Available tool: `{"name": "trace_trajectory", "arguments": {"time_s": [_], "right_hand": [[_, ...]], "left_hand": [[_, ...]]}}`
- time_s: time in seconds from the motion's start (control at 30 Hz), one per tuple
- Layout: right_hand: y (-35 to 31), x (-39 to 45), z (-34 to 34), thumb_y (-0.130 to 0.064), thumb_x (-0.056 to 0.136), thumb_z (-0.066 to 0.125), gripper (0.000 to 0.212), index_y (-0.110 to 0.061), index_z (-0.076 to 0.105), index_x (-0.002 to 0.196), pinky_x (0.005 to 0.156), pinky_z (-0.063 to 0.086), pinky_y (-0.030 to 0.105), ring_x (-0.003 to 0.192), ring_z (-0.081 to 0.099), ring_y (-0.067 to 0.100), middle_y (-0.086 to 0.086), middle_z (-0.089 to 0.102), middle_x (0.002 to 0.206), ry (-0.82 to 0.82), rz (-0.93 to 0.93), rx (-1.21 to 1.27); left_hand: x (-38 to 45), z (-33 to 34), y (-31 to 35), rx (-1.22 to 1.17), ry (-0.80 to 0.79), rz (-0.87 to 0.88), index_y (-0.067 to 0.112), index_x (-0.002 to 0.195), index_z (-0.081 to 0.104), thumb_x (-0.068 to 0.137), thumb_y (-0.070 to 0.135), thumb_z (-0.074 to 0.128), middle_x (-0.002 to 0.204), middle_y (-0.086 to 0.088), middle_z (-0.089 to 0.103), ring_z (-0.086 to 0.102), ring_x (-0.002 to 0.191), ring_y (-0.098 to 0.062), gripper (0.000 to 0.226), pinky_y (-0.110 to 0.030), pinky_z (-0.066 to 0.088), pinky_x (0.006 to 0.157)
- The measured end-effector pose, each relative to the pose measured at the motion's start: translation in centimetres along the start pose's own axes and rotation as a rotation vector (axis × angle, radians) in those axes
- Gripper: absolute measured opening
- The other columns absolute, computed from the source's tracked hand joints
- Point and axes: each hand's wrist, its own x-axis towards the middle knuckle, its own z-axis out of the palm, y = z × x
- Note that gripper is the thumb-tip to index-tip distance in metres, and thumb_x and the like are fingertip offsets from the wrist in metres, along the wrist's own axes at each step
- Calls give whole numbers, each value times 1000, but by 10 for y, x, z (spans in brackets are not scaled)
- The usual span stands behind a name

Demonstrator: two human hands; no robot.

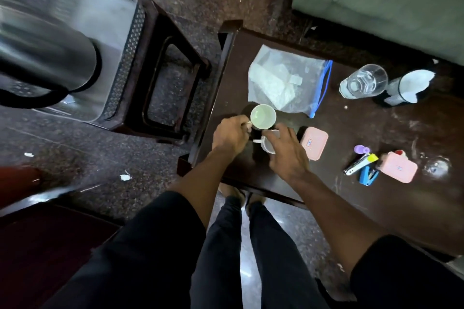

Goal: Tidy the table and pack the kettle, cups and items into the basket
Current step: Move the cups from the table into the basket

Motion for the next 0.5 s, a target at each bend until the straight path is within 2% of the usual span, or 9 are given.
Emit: {"name": "trace_trajectory", "arguments": {"time_s": [0.17, 0.3, 0.4, 0.5], "right_hand": [[-28, 13, -54, 0, 67, 69, 72, -27, 57, 132, 83, 54, 36, 120, 46, 27, 2, 45, 125, -110, -31, -19], [-75, 28, -108, -2, 71, 67, 71, -30, 53, 135, 86, 55, 42, 117, 45, 27, 0, 45, 122, -139, -129, -59], [-120, 38, -147, -6, 70, 69, 62, -25, 56, 127, 83, 54, 43, 115, 46, 28, 2, 46, 118, -131, -200, -66], [-164, 51, -180, -10, 68, 71, 56, -23, 58, 121, 82, 52, 40, 113, 48, 29, 3, 47, 116, -102, -239, -53]], "left_hand": [[-20, -45, 20, -122, 51, -102, 24, 80, 66, 98, 24, 57, 90, -4, 74, 68, 89, -31, 19, -39, 57, 80], [-43, -103, 33, -209, 144, -213, 22, 90, 73, 96, 30, 60, 95, -5, 76, 70, 93, -29, 17, -40, 59, 84], [-60, -156, 34, -234, 217, -277, 23, 99, 77, 95, 33, 61, 100, -7, 77, 71, 98, -31, 19, -40, 60, 86], [-73, -210, 31, -229, 282, -313, 22, 100, 79, 94, 34, 63, 101, -10, 78, 71, 100, -33, 21, -40, 60, 87]]}}
